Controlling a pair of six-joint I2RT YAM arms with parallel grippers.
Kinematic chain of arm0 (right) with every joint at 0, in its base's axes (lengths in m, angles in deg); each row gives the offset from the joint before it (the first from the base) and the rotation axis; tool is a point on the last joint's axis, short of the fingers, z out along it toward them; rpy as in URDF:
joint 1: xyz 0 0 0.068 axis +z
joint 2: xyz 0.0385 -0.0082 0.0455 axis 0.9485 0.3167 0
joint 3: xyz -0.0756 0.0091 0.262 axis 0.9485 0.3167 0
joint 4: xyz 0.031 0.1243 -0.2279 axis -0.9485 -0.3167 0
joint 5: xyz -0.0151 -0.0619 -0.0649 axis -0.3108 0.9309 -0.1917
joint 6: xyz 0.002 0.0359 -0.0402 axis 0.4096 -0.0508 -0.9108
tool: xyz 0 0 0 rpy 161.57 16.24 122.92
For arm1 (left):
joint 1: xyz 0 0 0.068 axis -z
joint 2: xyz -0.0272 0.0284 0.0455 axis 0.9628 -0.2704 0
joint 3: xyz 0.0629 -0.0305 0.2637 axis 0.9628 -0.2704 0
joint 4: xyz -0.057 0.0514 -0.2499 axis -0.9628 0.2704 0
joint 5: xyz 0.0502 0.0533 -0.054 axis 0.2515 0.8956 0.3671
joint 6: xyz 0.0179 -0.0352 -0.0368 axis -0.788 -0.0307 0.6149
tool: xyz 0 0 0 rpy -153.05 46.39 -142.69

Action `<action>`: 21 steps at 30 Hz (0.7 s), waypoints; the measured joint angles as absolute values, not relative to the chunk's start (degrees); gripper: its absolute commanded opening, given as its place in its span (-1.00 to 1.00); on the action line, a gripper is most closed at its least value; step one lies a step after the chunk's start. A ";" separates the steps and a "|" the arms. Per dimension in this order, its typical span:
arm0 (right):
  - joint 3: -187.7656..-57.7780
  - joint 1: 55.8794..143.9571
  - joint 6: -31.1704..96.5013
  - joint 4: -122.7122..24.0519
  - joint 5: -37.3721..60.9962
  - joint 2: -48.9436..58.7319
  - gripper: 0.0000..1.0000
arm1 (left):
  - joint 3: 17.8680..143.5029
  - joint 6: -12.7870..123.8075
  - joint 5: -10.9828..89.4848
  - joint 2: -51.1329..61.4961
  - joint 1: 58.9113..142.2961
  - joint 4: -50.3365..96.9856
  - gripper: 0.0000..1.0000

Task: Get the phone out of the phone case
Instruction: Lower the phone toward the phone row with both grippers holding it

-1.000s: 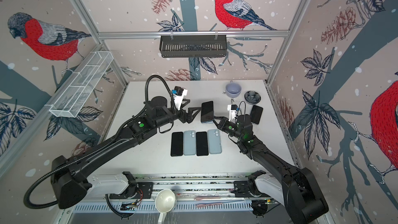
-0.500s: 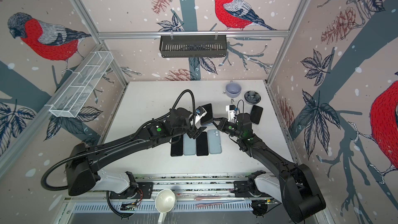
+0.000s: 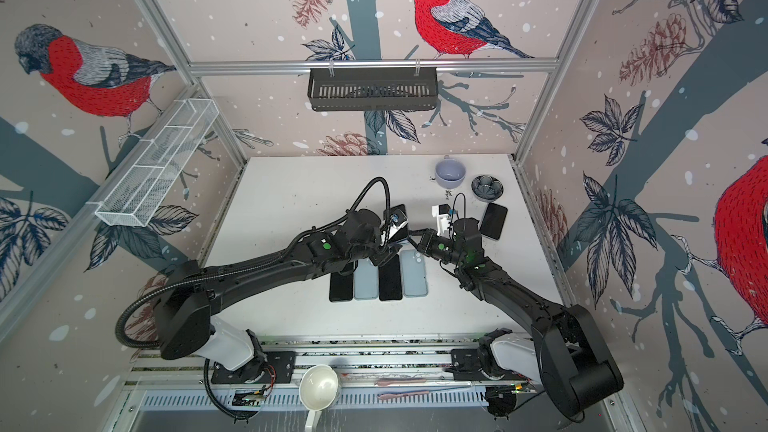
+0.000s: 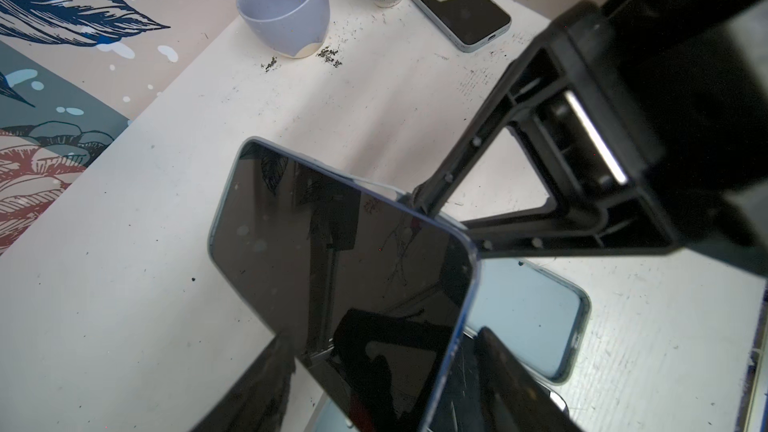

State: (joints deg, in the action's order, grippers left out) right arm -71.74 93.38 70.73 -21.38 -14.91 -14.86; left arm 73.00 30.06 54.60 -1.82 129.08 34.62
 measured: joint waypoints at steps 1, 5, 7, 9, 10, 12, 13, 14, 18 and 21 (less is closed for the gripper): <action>-71.61 93.53 70.78 -21.10 -14.80 -14.86 -1.00 | 73.00 30.08 54.88 -1.82 129.08 34.51 0.21; -70.99 93.97 71.54 -19.66 -14.04 -14.90 -1.00 | 72.63 30.17 56.33 -1.12 129.30 33.72 0.14; -70.69 94.12 71.59 -19.68 -14.17 -14.90 -1.00 | 72.15 30.17 57.09 -0.40 129.25 32.76 0.14; -70.38 94.36 71.61 -19.68 -14.39 -14.88 -1.00 | 71.62 30.17 57.66 0.24 129.23 32.12 0.10; -70.23 94.45 71.65 -19.68 -14.56 -14.81 -1.00 | 71.47 30.13 57.70 0.43 129.23 32.08 0.05; -70.05 94.71 71.78 -19.48 -14.54 -14.66 -1.00 | 71.25 30.13 57.79 0.61 129.23 32.06 0.01; -70.03 94.87 71.80 -19.31 -14.54 -14.61 -1.00 | 71.14 30.13 57.81 0.61 129.23 31.90 0.00; -69.99 95.06 71.80 -19.26 -14.52 -14.61 -1.00 | 70.99 30.13 57.79 0.61 129.23 31.69 -0.02; -69.99 95.48 71.83 -19.22 -14.52 -14.53 -1.00 | 70.59 30.11 57.16 0.30 129.23 31.23 -0.31; -69.99 95.52 71.98 -19.05 -14.49 -14.40 -1.00 | 69.96 30.11 56.70 -0.22 129.23 30.88 -0.66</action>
State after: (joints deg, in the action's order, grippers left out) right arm -69.99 95.52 71.98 -19.05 -14.49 -14.40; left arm 69.96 30.11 56.70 -0.22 129.23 30.88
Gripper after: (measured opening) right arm 0.110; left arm 0.256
